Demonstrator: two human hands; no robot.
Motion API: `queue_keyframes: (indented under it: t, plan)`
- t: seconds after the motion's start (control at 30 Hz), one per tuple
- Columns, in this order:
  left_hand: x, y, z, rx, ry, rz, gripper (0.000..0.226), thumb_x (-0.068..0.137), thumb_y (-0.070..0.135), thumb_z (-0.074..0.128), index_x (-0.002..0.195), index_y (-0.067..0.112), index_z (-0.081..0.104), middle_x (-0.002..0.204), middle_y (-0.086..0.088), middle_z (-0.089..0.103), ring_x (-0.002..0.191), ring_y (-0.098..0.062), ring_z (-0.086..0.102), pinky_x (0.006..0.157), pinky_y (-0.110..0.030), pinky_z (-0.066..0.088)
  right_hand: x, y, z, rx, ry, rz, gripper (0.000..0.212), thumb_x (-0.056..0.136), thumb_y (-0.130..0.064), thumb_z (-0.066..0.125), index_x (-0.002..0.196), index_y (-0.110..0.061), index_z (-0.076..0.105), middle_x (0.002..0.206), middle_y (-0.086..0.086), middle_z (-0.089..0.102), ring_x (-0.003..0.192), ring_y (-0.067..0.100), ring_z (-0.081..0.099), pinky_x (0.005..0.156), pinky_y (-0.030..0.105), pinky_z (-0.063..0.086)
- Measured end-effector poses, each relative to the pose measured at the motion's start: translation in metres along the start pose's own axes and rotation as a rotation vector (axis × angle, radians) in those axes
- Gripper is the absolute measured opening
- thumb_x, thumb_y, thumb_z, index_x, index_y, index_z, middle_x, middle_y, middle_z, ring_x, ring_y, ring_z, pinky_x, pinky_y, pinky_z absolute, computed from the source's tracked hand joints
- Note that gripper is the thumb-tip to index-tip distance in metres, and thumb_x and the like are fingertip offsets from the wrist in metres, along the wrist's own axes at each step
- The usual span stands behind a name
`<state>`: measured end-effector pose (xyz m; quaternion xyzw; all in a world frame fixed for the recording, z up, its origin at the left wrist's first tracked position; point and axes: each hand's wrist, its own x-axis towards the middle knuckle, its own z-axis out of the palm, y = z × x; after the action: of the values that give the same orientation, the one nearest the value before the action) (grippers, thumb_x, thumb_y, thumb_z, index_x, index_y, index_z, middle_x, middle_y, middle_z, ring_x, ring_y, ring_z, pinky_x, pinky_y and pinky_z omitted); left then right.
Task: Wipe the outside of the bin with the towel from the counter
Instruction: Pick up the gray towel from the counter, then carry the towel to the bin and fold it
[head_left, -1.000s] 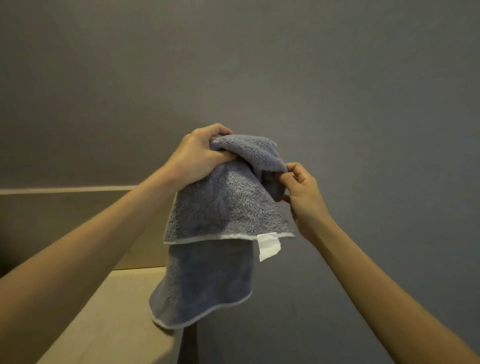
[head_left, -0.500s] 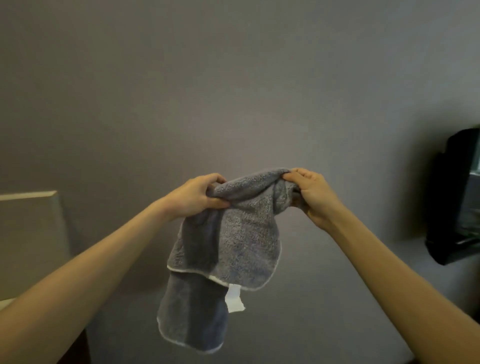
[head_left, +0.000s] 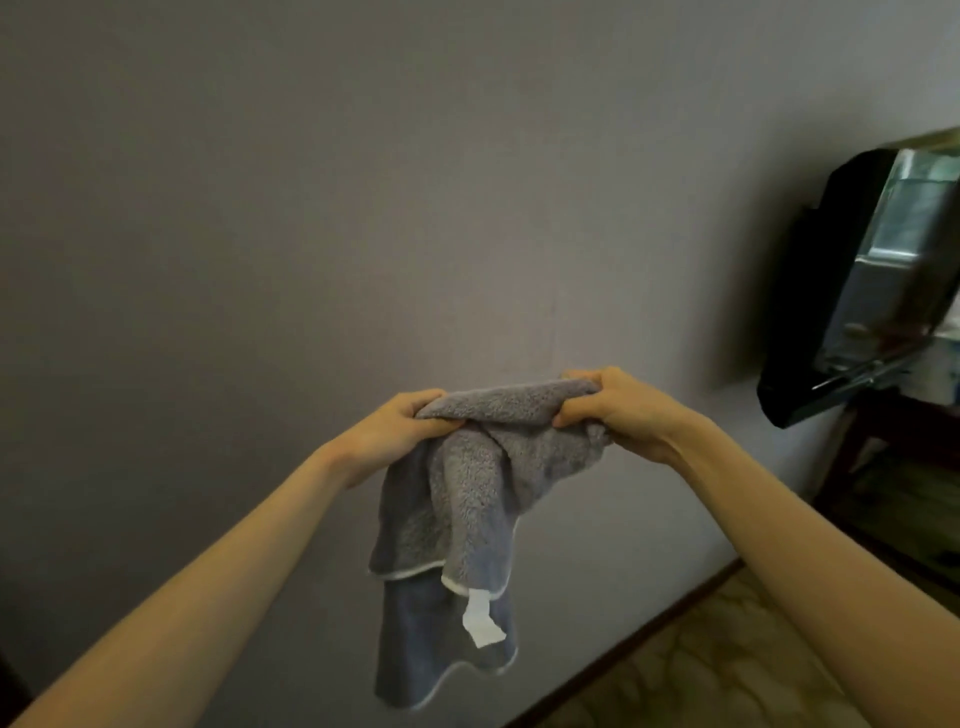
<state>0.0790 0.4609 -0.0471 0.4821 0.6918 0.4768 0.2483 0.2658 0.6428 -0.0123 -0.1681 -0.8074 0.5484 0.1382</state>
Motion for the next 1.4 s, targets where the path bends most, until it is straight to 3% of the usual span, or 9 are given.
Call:
queue_keyframes:
  t: [0.13, 0.23, 0.43, 0.6, 0.73, 1.0, 1.13, 1.23, 1.4]
  plan:
    - [0.01, -0.043, 0.032, -0.028, -0.037, -0.045, 0.027, 0.089, 0.029, 0.06, 0.108, 0.011, 0.064, 0.105, -0.008, 0.071, 0.094, -0.018, 0.069, 0.084, -0.032, 0.053, 0.016, 0.052, 0.01, 0.27, 0.073, 0.103, 0.02, 0.079, 0.001, 0.057, 0.086, -0.009, 0.072, 0.093, 0.023, 0.058, 0.085, 0.035, 0.048, 0.079, 0.047, 0.037]
    - [0.011, -0.075, 0.042, -0.063, -0.133, -0.118, 0.024, 0.085, 0.024, 0.065, 0.109, 0.022, 0.066, 0.1, 0.005, 0.074, 0.092, -0.012, 0.07, 0.074, -0.022, 0.056, 0.027, 0.079, 0.025, 0.41, 0.135, 0.169, 0.022, 0.082, 0.003, 0.052, 0.073, -0.01, 0.068, 0.078, 0.016, 0.064, 0.069, 0.032, 0.061, 0.062, 0.036, 0.051]
    - [0.012, -0.137, 0.042, 0.08, -0.379, -0.321, 0.032, 0.083, 0.014, 0.068, 0.114, 0.006, 0.066, 0.114, -0.011, 0.07, 0.103, -0.021, 0.066, 0.09, -0.031, 0.053, 0.041, 0.126, 0.066, 0.603, 0.196, 0.301, 0.009, 0.088, -0.002, 0.05, 0.095, -0.006, 0.055, 0.078, 0.015, 0.061, 0.063, 0.025, 0.064, 0.054, 0.031, 0.057]
    - [0.012, -0.194, 0.062, 0.101, -0.302, -0.34, 0.027, 0.086, 0.023, 0.063, 0.111, 0.012, 0.067, 0.111, -0.007, 0.071, 0.102, -0.02, 0.066, 0.091, -0.036, 0.052, 0.041, 0.178, 0.086, 0.741, 0.255, 0.404, 0.013, 0.09, -0.007, 0.048, 0.092, -0.001, 0.059, 0.066, 0.01, 0.068, 0.053, 0.019, 0.065, 0.048, 0.026, 0.054]
    - [0.014, -0.248, 0.092, 0.293, -0.115, -0.334, 0.028, 0.084, 0.036, 0.061, 0.079, 0.009, 0.063, 0.088, -0.016, 0.07, 0.088, -0.031, 0.065, 0.075, -0.041, 0.049, 0.036, 0.238, 0.103, 0.823, 0.255, 0.504, 0.011, 0.088, -0.012, 0.057, 0.085, -0.004, 0.065, 0.067, 0.009, 0.071, 0.058, 0.02, 0.068, 0.052, 0.027, 0.055]
    - [0.019, -0.376, 0.174, 0.169, 0.035, -0.503, 0.026, 0.086, 0.022, 0.053, 0.081, -0.001, 0.063, 0.088, -0.02, 0.069, 0.08, -0.023, 0.059, 0.072, -0.038, 0.046, 0.025, 0.389, 0.144, 0.414, 0.193, 0.498, 0.042, 0.05, -0.037, 0.085, 0.08, -0.008, 0.078, 0.088, 0.014, 0.076, 0.082, 0.027, 0.073, 0.069, 0.034, 0.059]
    - [0.023, -0.443, 0.219, -0.14, 0.156, -0.536, 0.026, 0.088, 0.014, 0.048, 0.098, -0.006, 0.06, 0.101, -0.026, 0.068, 0.087, -0.027, 0.065, 0.082, -0.046, 0.052, 0.02, 0.469, 0.167, 0.32, 0.15, 0.366, 0.014, 0.065, -0.02, 0.081, 0.079, -0.018, 0.078, 0.081, 0.001, 0.077, 0.079, 0.016, 0.073, 0.062, 0.022, 0.055]
    - [0.016, -0.491, 0.258, -0.309, 0.209, -0.514, 0.021, 0.089, 0.014, 0.043, 0.101, 0.001, 0.054, 0.094, -0.019, 0.063, 0.08, -0.026, 0.062, 0.067, -0.044, 0.053, 0.017, 0.529, 0.189, 0.098, 0.138, 0.278, 0.013, 0.076, -0.006, 0.075, 0.085, -0.015, 0.074, 0.082, 0.003, 0.076, 0.078, 0.014, 0.071, 0.065, 0.022, 0.054]
    - [0.016, -0.561, 0.321, -0.513, 0.254, -0.342, 0.011, 0.09, 0.015, 0.044, 0.09, 0.022, 0.052, 0.087, -0.004, 0.064, 0.069, -0.008, 0.064, 0.057, -0.035, 0.054, 0.019, 0.623, 0.222, -0.207, 0.17, 0.152, 0.029, 0.071, -0.022, 0.079, 0.095, -0.029, 0.064, 0.094, -0.01, 0.067, 0.082, -0.004, 0.061, 0.066, 0.011, 0.047]
